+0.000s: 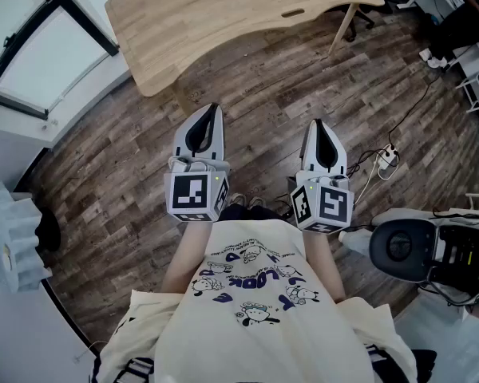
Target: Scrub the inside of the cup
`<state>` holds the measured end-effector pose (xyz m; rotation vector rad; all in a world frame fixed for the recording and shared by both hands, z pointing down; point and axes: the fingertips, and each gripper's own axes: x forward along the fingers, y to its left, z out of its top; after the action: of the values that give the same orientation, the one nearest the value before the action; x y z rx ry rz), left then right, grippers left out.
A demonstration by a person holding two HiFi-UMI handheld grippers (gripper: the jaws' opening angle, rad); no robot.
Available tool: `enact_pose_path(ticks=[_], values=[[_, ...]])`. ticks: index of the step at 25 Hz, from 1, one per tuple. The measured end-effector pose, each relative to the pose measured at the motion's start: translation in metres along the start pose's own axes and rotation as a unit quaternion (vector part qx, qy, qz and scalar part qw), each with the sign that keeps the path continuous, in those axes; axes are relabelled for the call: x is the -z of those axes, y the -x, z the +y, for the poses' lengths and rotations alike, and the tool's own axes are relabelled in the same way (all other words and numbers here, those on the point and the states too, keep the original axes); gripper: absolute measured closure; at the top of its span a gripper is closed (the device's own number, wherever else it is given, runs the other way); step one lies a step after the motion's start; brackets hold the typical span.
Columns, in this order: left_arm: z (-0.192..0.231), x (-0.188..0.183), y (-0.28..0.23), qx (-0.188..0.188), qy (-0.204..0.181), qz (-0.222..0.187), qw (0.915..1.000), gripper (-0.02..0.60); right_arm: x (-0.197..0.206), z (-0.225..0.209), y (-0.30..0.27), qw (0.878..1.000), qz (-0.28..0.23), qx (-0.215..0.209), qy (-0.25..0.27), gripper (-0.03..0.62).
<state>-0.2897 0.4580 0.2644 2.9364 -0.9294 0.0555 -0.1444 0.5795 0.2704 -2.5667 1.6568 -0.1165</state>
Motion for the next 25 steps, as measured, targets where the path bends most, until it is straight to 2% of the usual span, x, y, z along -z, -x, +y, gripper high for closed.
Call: enact_pose_path(ticks=[13,25], values=[[-0.001,0.007,-0.003,-0.007,0.013,0.010,0.9999,0.561,0.006,-0.007,-0.003,1.000,0.008,-0.002,-0.007,0.605],[-0.016,0.020,-0.020,-0.021,0.003,0.024,0.9995,0.561,0.015,-0.034,-0.013,1.000,0.016,-0.016,-0.019,0.595]])
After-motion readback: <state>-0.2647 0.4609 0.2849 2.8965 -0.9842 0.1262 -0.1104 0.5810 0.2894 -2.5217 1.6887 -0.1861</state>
